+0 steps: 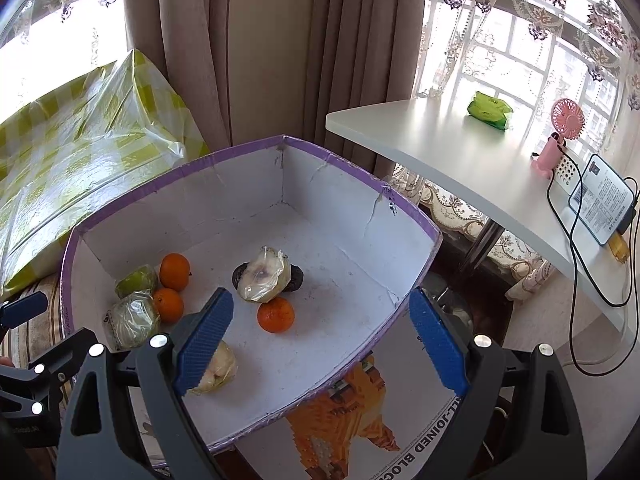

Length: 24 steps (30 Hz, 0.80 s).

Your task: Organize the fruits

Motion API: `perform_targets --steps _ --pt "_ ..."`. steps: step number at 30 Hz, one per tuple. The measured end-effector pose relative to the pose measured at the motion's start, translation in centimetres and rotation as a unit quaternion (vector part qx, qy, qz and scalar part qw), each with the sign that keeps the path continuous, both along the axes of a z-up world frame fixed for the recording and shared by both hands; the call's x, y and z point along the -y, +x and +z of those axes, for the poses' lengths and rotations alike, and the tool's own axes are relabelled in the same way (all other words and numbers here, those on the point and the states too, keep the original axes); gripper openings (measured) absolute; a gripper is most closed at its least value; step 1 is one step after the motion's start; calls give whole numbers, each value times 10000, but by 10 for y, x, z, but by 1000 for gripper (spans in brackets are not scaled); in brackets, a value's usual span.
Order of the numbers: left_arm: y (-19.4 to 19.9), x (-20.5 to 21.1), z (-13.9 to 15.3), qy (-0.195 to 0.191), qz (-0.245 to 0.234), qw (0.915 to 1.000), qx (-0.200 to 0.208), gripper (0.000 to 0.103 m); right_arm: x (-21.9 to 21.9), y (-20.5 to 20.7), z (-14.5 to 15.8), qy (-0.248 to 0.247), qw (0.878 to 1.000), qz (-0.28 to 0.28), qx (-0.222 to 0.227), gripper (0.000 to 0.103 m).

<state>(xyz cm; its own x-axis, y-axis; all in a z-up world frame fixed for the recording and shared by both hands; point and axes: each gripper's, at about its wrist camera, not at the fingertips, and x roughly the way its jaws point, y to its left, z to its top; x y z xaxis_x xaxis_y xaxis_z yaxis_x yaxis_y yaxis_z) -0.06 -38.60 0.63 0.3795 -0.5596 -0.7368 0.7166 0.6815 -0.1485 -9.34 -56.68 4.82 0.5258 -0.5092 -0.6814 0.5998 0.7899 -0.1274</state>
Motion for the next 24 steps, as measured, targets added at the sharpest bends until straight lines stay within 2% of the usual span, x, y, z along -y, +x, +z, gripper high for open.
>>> perform_targets --steps 24 --pt "0 1 0 -3 8 10000 -2 101 1 0 -3 52 10000 -7 -12 87"
